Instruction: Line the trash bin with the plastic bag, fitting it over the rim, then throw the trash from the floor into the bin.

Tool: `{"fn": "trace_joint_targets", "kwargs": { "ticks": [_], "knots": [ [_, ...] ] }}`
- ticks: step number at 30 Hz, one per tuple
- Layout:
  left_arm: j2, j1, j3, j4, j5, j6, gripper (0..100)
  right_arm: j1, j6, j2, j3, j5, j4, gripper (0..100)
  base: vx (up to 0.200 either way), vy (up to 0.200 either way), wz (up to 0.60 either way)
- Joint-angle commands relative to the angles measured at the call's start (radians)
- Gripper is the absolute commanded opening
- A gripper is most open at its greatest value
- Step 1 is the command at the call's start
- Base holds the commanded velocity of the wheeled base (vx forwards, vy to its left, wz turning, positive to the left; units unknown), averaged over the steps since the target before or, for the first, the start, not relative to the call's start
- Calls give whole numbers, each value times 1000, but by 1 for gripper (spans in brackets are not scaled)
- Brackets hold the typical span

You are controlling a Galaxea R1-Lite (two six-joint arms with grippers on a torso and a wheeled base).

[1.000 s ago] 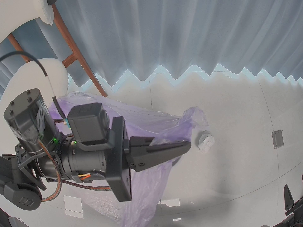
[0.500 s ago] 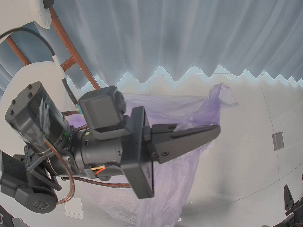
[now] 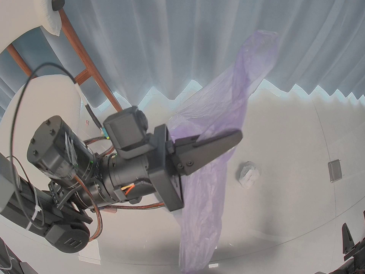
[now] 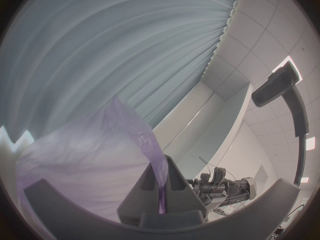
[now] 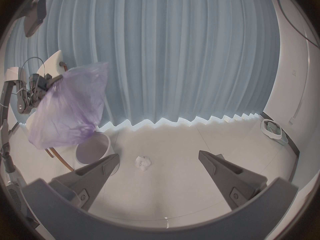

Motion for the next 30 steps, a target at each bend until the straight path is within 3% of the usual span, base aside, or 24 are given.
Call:
{"fn": "trace_joint_targets", "kwargs": {
  "ticks": [1, 7, 11, 16, 23, 30],
  "knots": [
    [6, 67, 154, 0, 9, -8, 0, 1, 0, -17, 18, 0, 0, 100, 0, 0, 0],
    [-5, 121, 246, -2, 38, 40, 0, 1, 0, -17, 18, 0, 0, 100, 0, 0, 0],
    [-48, 115, 293, 0, 49, 35, 0, 1, 0, -15, 18, 0, 0, 100, 0, 0, 0],
    [-152, 58, 427, 0, 52, 29, 0, 1, 0, -15, 18, 0, 0, 100, 0, 0, 0],
    [-228, 32, 436, 0, 52, 26, 0, 1, 0, -17, 18, 0, 0, 100, 0, 0, 0],
    [-264, -92, 496, 0, 52, 32, 0, 1, 0, -15, 18, 0, 0, 100, 0, 0, 0]
  ]
}}
